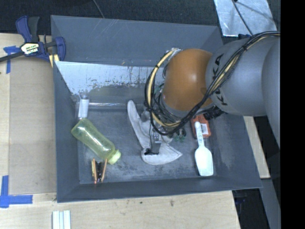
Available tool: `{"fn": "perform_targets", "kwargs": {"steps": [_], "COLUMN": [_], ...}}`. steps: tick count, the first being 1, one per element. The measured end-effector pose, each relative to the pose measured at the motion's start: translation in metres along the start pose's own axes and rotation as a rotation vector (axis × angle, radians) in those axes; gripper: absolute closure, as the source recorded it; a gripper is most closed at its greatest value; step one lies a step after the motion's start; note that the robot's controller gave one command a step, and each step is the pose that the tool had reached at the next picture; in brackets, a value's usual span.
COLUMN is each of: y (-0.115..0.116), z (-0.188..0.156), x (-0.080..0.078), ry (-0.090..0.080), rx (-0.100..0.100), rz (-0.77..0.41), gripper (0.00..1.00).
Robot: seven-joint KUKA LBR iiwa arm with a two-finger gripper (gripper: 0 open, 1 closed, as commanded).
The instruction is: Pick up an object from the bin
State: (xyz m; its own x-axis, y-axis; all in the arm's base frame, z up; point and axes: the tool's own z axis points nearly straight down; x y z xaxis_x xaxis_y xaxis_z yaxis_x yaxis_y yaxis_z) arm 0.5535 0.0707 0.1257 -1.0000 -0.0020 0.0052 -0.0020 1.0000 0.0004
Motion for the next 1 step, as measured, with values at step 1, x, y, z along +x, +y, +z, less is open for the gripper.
{"fn": "perform_targets", "kwargs": {"steps": [1], "y": [-0.0003], "z": [-0.0048], "x": [-0.0018], "ry": [-0.008], "rx": [-0.001], "rz": [0.002], "gripper": [0.00]}}
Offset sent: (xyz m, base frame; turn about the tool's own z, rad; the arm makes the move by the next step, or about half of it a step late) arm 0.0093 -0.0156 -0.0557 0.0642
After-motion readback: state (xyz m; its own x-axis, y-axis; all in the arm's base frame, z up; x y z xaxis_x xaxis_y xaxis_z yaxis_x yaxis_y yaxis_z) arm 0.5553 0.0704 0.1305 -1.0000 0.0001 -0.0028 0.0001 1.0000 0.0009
